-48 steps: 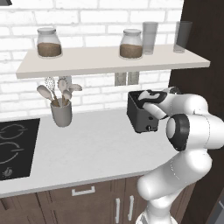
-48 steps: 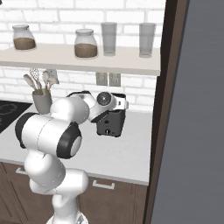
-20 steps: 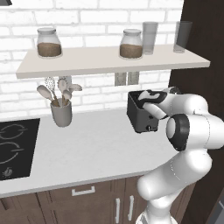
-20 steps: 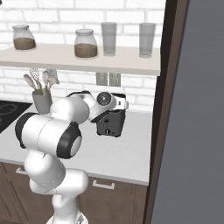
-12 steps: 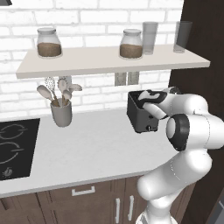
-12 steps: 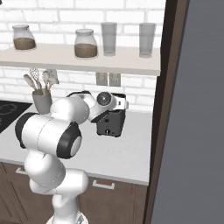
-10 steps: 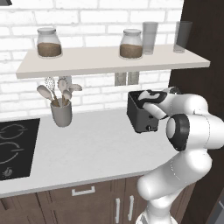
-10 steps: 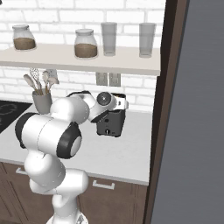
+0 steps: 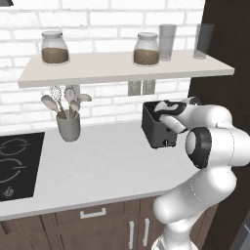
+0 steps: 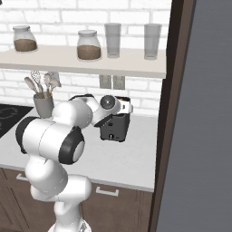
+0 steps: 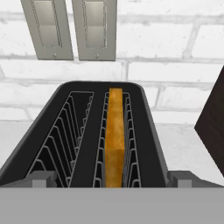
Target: Start the toaster. Once the lever pops up, take the bread to the plate on the dining counter.
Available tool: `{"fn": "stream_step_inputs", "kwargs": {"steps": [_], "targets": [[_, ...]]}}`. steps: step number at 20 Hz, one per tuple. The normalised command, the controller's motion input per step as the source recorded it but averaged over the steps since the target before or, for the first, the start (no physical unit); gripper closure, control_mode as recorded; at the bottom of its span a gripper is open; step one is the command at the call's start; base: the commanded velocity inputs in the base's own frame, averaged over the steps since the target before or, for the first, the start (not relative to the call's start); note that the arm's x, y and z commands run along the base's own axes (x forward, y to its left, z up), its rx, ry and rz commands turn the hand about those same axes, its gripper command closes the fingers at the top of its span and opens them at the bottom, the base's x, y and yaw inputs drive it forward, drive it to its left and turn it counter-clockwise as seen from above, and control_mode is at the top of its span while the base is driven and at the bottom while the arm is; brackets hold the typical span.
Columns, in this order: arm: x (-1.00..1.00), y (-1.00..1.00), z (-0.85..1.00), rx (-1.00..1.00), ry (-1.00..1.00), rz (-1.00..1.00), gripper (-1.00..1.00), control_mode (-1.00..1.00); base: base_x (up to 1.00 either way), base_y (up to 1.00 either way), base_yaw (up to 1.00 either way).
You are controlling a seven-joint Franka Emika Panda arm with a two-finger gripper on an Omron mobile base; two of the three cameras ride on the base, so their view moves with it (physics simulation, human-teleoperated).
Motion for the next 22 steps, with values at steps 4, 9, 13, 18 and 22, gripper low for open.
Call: {"fn": "stream_step_inputs", "kwargs": {"steps": [4,9,13,18,22], "targets": [[0.0,0.0,0.0,0.0,0.0,0.0,-1.0,-1.0,0.0,0.0,0.0],[0.0,0.0,0.0,0.0,0.0,0.0,-1.0,-1.0,0.0,0.0,0.0],[0.0,0.0,0.0,0.0,0.0,0.0,-1.0,-1.0,0.0,0.0,0.0],[0.0,0.0,0.0,0.0,0.0,0.0,-1.0,-1.0,0.0,0.0,0.0],[0.0,0.0,0.0,0.0,0.0,0.0,-1.0,-1.0,0.0,0.0,0.0]]}}
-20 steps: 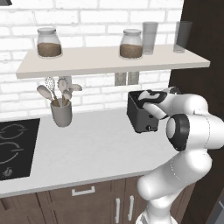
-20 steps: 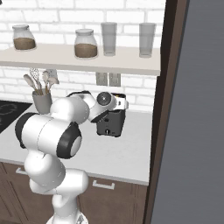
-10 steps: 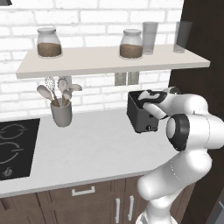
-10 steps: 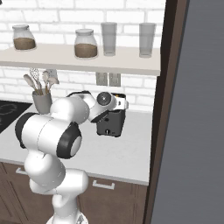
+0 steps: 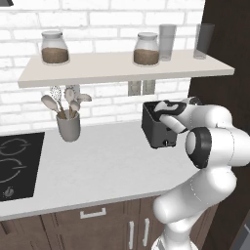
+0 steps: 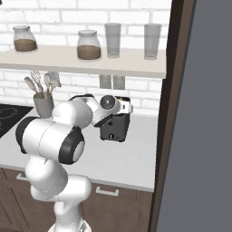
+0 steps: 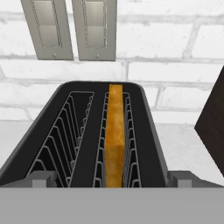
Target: Start the toaster. Once the lever pops up, take the bread to the plate on the dining counter.
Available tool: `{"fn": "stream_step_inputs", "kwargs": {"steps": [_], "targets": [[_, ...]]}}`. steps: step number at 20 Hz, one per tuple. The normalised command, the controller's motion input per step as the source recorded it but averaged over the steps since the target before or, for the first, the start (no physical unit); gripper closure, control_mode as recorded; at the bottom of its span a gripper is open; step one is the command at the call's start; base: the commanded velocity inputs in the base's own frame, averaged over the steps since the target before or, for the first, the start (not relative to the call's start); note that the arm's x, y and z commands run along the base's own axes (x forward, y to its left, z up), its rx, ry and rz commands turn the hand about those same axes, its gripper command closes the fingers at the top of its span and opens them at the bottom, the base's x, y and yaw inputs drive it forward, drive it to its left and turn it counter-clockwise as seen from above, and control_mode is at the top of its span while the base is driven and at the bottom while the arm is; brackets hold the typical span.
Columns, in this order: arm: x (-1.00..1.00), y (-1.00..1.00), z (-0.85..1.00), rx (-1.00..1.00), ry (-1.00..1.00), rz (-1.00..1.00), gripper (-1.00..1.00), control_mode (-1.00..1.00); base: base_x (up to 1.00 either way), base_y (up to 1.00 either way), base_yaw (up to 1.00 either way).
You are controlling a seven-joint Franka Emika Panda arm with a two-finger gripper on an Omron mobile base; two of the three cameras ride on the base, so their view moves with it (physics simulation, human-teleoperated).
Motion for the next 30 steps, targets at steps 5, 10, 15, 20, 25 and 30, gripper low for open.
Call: {"fn": "stream_step_inputs", "kwargs": {"steps": [5,10,15,20,25,30], "targets": [[0.0,0.0,0.0,0.0,0.0,0.0,-1.0,-1.0,0.0,0.0,0.0],[0.0,0.0,0.0,0.0,0.0,0.0,-1.0,-1.0,0.0,0.0,0.0],[0.0,0.0,0.0,0.0,0.0,0.0,-1.0,-1.0,0.0,0.0,0.0],[0.0,0.0,0.0,0.0,0.0,0.0,-1.0,-1.0,0.0,0.0,0.0],[0.0,0.0,0.0,0.0,0.0,0.0,-1.0,-1.0,0.0,0.0,0.0],[0.0,0.0,0.0,0.0,0.0,0.0,-1.0,-1.0,0.0,0.0,0.0]]}}
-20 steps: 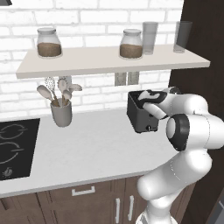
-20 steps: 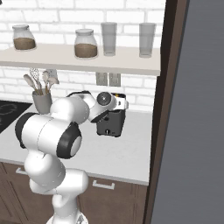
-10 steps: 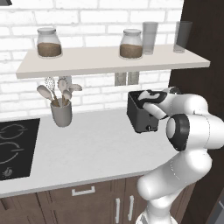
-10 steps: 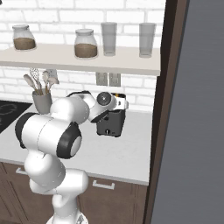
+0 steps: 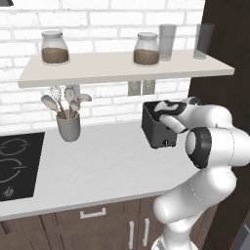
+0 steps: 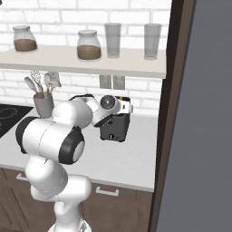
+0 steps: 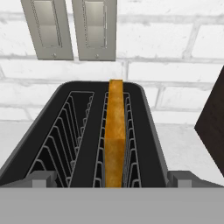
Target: Start the toaster. Once the lever pops up, take the bread to the plate on the dining counter.
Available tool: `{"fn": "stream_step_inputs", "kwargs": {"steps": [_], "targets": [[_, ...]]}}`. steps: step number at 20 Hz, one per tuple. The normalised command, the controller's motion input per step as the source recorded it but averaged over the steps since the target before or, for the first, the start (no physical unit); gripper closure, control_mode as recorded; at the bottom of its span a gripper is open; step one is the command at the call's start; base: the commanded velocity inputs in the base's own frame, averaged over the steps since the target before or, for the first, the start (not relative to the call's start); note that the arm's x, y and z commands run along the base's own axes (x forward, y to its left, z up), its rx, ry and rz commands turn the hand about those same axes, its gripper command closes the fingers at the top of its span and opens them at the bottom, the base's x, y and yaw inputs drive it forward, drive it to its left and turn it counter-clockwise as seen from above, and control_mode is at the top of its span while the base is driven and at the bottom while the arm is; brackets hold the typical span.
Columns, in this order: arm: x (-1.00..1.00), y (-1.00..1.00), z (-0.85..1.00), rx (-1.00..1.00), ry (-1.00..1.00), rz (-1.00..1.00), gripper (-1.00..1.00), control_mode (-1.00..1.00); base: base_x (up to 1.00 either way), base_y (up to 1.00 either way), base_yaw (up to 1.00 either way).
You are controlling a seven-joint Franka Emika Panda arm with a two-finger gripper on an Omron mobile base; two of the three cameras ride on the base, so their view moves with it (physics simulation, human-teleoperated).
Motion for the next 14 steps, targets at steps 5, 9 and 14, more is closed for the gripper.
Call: {"fn": "stream_step_inputs", "kwargs": {"steps": [5,9,14], "targets": [[0.0,0.0,0.0,0.0,0.0,0.0,-1.0,-1.0,0.0,0.0,0.0],[0.0,0.0,0.0,0.0,0.0,0.0,-1.0,-1.0,0.0,0.0,0.0],[0.0,0.0,0.0,0.0,0.0,0.0,-1.0,-1.0,0.0,0.0,0.0]]}}
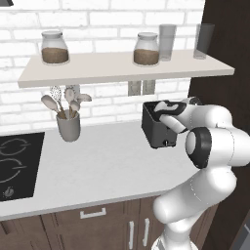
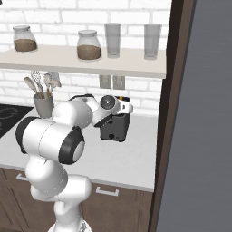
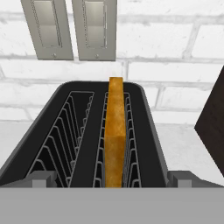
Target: Start the toaster. Once the lever pops up, take the bread to the plate on the dining counter.
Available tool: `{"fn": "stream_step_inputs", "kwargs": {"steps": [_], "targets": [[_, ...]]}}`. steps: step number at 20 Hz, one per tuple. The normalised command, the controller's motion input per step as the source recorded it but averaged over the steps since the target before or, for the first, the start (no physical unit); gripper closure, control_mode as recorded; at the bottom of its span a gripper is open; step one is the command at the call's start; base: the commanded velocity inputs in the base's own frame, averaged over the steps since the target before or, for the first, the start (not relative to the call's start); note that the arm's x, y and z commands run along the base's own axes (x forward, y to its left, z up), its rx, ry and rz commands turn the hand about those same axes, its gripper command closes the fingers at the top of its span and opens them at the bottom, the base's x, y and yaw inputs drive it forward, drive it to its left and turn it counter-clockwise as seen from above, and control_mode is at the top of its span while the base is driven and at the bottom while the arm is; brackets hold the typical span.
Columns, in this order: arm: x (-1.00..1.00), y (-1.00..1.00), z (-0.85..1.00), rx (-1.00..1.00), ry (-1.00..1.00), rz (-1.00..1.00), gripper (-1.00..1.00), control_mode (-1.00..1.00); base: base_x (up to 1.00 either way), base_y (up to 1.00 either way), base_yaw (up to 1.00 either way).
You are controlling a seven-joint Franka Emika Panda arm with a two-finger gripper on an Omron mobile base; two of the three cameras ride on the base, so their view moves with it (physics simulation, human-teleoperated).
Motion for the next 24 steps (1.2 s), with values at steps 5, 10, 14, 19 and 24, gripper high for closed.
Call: {"fn": "stream_step_inputs", "kwargs": {"steps": [5,10,14,19,24], "targets": [[0.0,0.0,0.0,0.0,0.0,0.0,-1.0,-1.0,0.0,0.0,0.0],[0.0,0.0,0.0,0.0,0.0,0.0,-1.0,-1.0,0.0,0.0,0.0],[0.0,0.0,0.0,0.0,0.0,0.0,-1.0,-1.0,0.0,0.0,0.0],[0.0,0.0,0.0,0.0,0.0,0.0,-1.0,-1.0,0.0,0.0,0.0],[0.0,0.0,0.0,0.0,0.0,0.0,-1.0,-1.0,0.0,0.0,0.0]]}}
